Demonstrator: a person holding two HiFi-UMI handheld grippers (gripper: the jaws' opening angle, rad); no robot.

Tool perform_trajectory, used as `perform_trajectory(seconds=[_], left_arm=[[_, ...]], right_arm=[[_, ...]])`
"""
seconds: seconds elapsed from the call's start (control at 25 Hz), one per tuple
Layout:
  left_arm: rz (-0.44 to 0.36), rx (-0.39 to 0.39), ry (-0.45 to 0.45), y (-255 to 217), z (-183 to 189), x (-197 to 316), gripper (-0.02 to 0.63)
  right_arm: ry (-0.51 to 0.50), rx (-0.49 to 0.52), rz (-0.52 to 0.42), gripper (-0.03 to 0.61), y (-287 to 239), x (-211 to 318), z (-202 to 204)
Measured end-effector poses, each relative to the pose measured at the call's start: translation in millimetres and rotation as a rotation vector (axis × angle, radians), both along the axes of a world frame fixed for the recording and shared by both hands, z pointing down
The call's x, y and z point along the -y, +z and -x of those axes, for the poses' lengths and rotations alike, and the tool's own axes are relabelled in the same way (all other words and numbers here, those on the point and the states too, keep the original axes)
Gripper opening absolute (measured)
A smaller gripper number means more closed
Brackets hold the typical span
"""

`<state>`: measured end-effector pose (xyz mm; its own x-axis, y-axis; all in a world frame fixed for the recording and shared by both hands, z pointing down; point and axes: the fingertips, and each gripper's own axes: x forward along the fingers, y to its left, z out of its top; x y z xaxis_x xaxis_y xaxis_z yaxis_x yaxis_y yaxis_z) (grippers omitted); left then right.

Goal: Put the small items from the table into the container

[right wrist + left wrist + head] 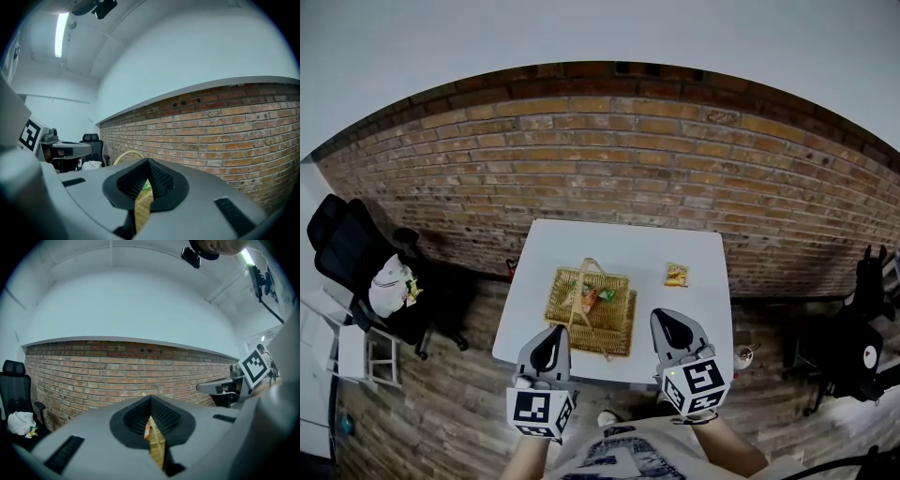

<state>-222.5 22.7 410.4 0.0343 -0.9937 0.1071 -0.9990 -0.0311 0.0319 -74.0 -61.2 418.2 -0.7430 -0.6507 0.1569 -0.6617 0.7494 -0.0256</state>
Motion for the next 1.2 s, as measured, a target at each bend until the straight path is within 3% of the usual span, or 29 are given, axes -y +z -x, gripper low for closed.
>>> perform_trajectory(seconds=[0.84,1.2], left_arm=[[0.005,-0.028,0.006,4.7,4.3,7.1,0.049],[0.012,-0.035,0.022,4.4,-15.9,33.2,0.049]], right_arm=[[-0.018,-0.014,0.035,0.020,11.7,1.8,9.6],[-0.028,-0.024,0.050,0.020,15.5,29.7,-2.8]])
